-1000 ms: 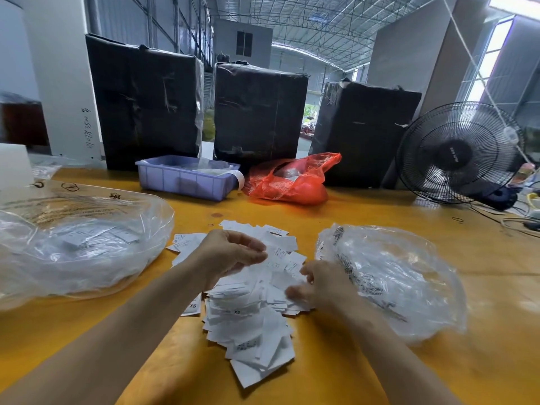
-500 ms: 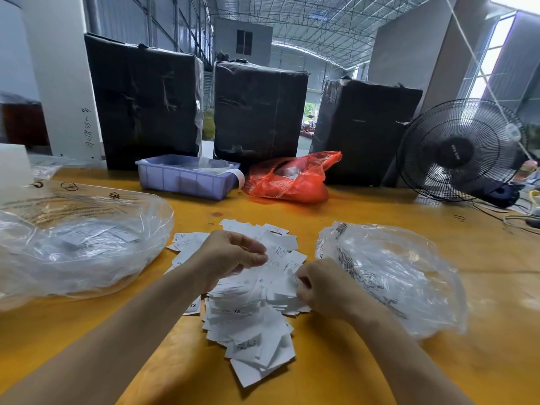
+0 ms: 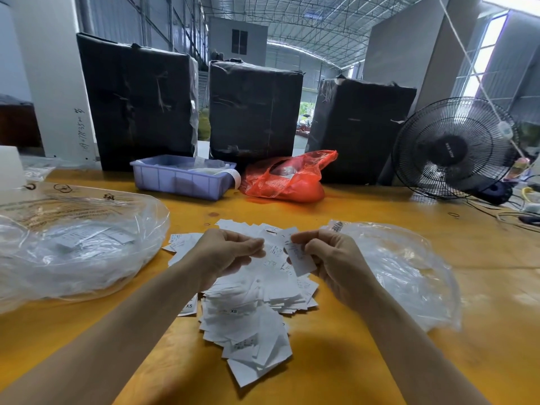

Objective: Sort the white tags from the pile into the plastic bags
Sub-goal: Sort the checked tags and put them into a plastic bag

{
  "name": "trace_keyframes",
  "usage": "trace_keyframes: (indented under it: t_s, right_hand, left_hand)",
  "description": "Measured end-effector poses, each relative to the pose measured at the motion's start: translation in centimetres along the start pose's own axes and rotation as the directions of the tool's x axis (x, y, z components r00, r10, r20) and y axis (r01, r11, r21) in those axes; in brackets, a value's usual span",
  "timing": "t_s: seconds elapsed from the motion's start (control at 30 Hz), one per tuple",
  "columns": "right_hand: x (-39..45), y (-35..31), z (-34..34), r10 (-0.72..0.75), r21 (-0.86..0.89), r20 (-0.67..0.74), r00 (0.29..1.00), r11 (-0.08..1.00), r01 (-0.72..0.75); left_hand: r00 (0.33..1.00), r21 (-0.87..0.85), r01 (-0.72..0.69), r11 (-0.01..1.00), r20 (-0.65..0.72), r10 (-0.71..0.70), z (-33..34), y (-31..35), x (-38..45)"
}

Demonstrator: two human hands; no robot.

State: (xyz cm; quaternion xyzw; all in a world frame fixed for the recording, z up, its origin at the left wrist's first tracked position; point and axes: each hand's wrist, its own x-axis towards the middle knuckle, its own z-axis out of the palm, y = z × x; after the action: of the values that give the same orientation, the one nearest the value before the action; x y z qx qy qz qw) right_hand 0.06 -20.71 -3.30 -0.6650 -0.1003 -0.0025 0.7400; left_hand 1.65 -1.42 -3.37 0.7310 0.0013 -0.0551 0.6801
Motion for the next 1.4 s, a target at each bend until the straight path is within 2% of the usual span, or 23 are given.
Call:
trace_keyframes:
  t_s: [0.17,0.3,0.47,0.6,0.73,0.87,0.97,1.07,1.17,1.4]
  right_hand:
    - [0.1,0.5,0.0,-0.069,-0.017,0.019,0.997,0.997,0.069]
    - [0.3,0.8,0.1,-0.177,-0.219,-0.025,0.984,0.961,0.168]
    - [0.2,1.0,0.7,-0.351,-0.424,0.028,0.936,0.843,0.329]
    - [0.2,1.2,0.8,-0.405,-0.538,0.022,0.914,0.766,0.352]
    - [0.2,1.3,0.7,-0.495,-0.657,0.038,0.868,0.643,0.395]
    - [0.1,1.4,0.8,-0.526,-0.689,0.074,0.847,0.587,0.425]
    - [0.2,1.2,0.5,-0.554,-0.633,0.018,0.832,0.638,0.439]
    - [0.2,1.0,0.4,-0.531,-0.617,0.047,0.846,0.65,0.443]
    - [0.1,1.3,0.6,-0.52,-0.643,0.103,0.848,0.615,0.456]
    - [0.0,1.4,0.8,-0.581,-0.697,0.149,0.8,0.512,0.502]
  left_hand:
    - [0.999,-0.003,-0.016,1.0,0.049,0.016,0.1,0.1,-0.2]
    - [0.994,0.039,-0.06,0.997,0.094,0.056,0.1,0.0,-0.2]
    - [0.988,0.15,-0.084,0.985,0.141,0.063,0.1,0.0,-0.2]
    - [0.984,0.183,-0.092,0.979,0.17,0.061,0.1,0.0,-0.3]
    - [0.981,0.196,-0.091,0.976,0.188,0.054,0.2,0.1,-0.4]
    - [0.982,0.193,-0.083,0.978,0.185,0.047,0.1,0.1,-0.4]
    - [0.982,0.182,-0.076,0.98,0.182,0.042,0.0,0.1,-0.4]
    - [0.982,0.174,-0.07,0.982,0.184,0.037,-0.1,0.2,-0.4]
    - [0.98,0.17,-0.067,0.983,0.195,0.033,0.0,0.2,-0.5]
    - [0.978,0.194,-0.068,0.979,0.208,0.026,0.0,0.1,-0.5]
